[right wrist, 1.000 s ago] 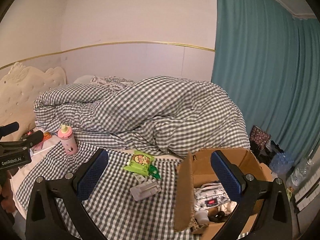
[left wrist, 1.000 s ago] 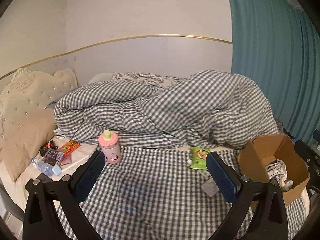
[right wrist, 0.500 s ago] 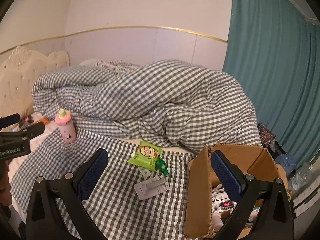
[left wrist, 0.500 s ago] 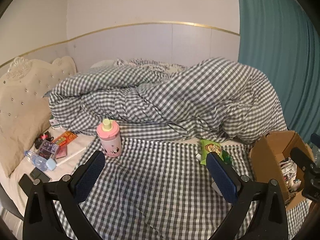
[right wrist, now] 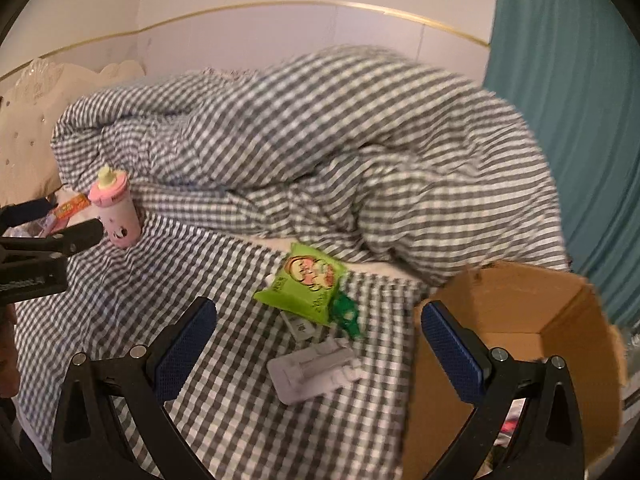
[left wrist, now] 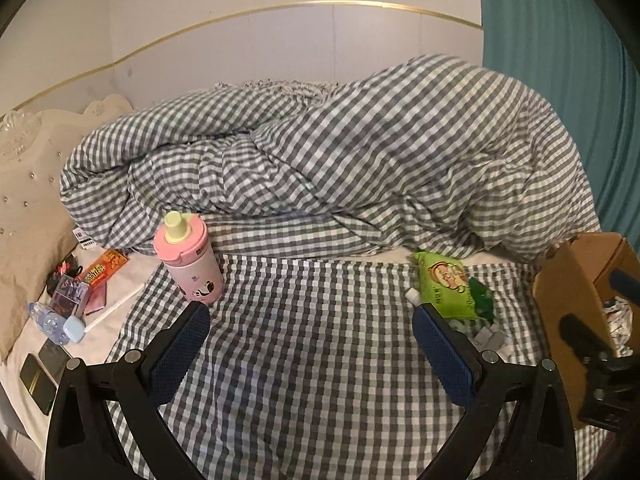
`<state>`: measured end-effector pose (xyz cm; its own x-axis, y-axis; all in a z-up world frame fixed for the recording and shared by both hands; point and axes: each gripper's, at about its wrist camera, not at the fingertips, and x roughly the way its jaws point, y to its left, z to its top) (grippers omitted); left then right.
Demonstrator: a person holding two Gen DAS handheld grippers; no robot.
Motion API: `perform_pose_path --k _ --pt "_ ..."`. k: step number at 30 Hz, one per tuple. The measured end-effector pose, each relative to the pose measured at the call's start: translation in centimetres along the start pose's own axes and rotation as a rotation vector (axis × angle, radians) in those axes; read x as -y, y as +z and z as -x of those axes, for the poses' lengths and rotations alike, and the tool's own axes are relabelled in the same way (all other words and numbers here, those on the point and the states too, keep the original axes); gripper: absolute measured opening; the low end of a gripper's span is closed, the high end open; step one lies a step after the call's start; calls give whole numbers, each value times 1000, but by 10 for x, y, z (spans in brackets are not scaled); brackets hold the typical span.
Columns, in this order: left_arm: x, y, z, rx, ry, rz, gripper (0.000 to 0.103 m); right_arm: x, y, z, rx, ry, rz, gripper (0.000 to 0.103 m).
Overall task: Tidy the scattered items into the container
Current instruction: 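Grasp the green snack packet with the right tool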
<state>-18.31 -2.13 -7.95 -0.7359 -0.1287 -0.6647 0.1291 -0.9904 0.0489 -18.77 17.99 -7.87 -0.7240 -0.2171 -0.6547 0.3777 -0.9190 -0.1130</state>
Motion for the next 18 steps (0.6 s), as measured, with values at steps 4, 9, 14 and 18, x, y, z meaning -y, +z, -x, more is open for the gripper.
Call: perform_pose_path --k 4,9,14,18 --pt "-8 -4 -21 -20 2 7 103 -9 -1 -41 -47 49 3 103" --pt "-21 -11 -47 -42 22 14 103 -27 -2 -91 -90 78 27 103" --pt "-36 -19 -68 -68 45 25 103 -37 -3 -147 -153 123 12 103" --pt "-47 -26 -82 -88 54 38 103 -37 -5 -183 -197 97 1 103"
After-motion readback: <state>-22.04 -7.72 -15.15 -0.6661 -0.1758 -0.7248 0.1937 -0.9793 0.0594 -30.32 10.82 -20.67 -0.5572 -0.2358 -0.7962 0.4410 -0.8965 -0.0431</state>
